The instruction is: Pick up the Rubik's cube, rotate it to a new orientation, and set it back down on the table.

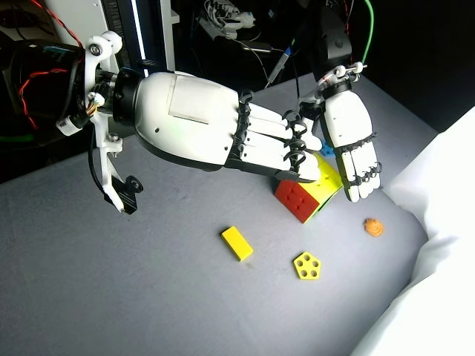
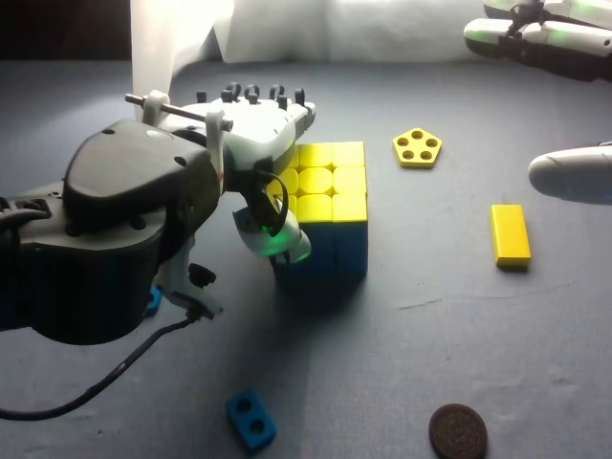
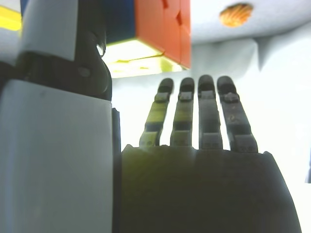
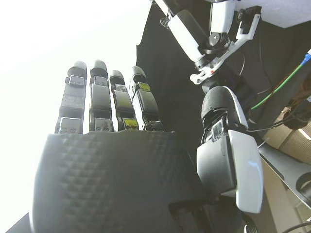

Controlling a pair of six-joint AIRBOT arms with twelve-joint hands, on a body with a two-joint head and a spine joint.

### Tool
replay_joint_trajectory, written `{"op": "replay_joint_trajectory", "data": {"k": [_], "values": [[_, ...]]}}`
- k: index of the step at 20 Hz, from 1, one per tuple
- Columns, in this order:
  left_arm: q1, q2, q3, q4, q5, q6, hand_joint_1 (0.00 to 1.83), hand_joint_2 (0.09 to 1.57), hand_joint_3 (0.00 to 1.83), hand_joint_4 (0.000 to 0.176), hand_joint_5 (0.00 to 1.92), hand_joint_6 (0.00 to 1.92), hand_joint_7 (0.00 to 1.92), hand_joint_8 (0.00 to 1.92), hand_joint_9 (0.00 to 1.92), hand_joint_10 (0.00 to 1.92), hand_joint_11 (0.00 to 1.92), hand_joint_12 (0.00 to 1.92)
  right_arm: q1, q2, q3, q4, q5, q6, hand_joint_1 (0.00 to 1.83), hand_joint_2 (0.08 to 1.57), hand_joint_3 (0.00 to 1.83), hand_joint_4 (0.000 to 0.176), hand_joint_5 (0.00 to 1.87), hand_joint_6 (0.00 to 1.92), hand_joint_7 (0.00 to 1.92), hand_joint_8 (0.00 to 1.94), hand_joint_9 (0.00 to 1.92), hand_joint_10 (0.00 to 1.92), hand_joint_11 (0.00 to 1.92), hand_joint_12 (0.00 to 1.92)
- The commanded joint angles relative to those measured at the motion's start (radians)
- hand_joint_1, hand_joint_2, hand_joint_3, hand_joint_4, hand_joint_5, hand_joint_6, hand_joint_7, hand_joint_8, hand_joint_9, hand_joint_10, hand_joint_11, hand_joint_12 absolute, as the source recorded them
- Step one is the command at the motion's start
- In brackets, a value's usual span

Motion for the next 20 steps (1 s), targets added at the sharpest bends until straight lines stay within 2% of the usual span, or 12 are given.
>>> {"op": "replay_joint_trajectory", "data": {"k": [1,4,20], "values": [[-0.001,0.002,0.003,0.053,-0.023,0.001,0.95,0.99,0.00,0.000,0.00,0.00,0.00,0.00,0.00,0.00,0.00,0.00,0.006,0.006,-0.002,0.029,0.111,0.002,0.00,1.24,0.00,0.000,0.05,0.01,0.10,0.00,0.05,0.01,0.00,0.00],[0.003,-0.007,0.007,0.053,-0.023,0.001,1.02,0.96,0.00,0.000,0.00,0.00,0.00,0.00,0.00,0.00,0.00,0.00,0.006,0.006,-0.002,0.034,0.122,-0.002,0.00,1.25,0.01,0.000,0.06,0.01,0.11,0.01,0.06,0.01,0.00,0.00],[0.019,-0.049,0.050,0.056,-0.012,0.001,0.97,0.96,0.00,0.000,0.00,0.00,0.00,0.00,0.00,0.00,0.00,0.00,0.004,0.006,-0.004,0.075,0.138,-0.034,0.00,1.25,0.00,0.000,0.07,0.01,0.12,0.01,0.05,0.01,0.00,0.00]]}}
